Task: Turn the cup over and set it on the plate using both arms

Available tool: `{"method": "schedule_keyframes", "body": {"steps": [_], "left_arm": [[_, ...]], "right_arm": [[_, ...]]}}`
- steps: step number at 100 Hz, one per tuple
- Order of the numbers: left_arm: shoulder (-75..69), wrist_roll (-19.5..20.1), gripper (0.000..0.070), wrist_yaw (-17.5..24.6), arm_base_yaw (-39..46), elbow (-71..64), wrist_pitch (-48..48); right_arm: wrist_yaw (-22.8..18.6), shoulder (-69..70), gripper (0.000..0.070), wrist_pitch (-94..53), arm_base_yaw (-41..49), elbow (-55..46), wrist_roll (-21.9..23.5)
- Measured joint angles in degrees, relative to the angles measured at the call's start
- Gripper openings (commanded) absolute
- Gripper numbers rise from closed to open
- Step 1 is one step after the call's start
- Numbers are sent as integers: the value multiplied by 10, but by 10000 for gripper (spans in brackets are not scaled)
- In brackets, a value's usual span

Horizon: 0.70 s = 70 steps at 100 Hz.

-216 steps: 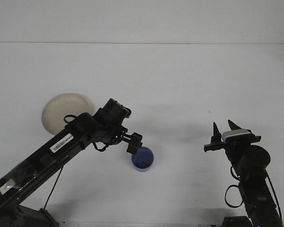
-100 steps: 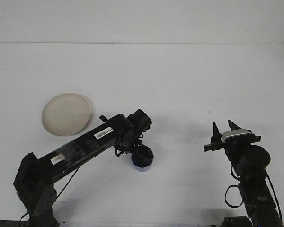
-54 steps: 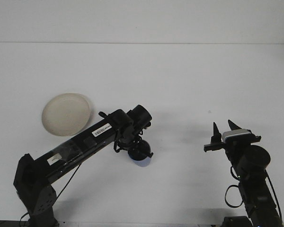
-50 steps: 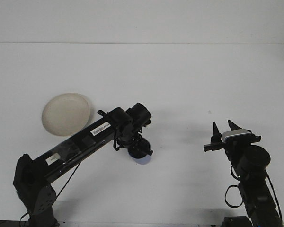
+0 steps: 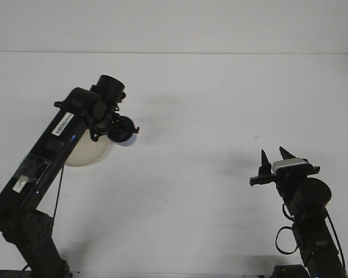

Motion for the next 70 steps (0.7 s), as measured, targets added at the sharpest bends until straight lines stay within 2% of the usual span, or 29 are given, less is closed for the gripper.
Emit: {"method": "schedule_keyframes", "body": {"steps": [32,52,70], "left_arm": [[0,14,5,-4,166,0,5],[1,15,5,-4,212,-2,4],[26,15,5,-4,219,-2,7]], "right_arm": [[0,0,357,0,0,0,0],[0,0,357,0,0,0,0],[0,0,357,0,0,0,0]]}}
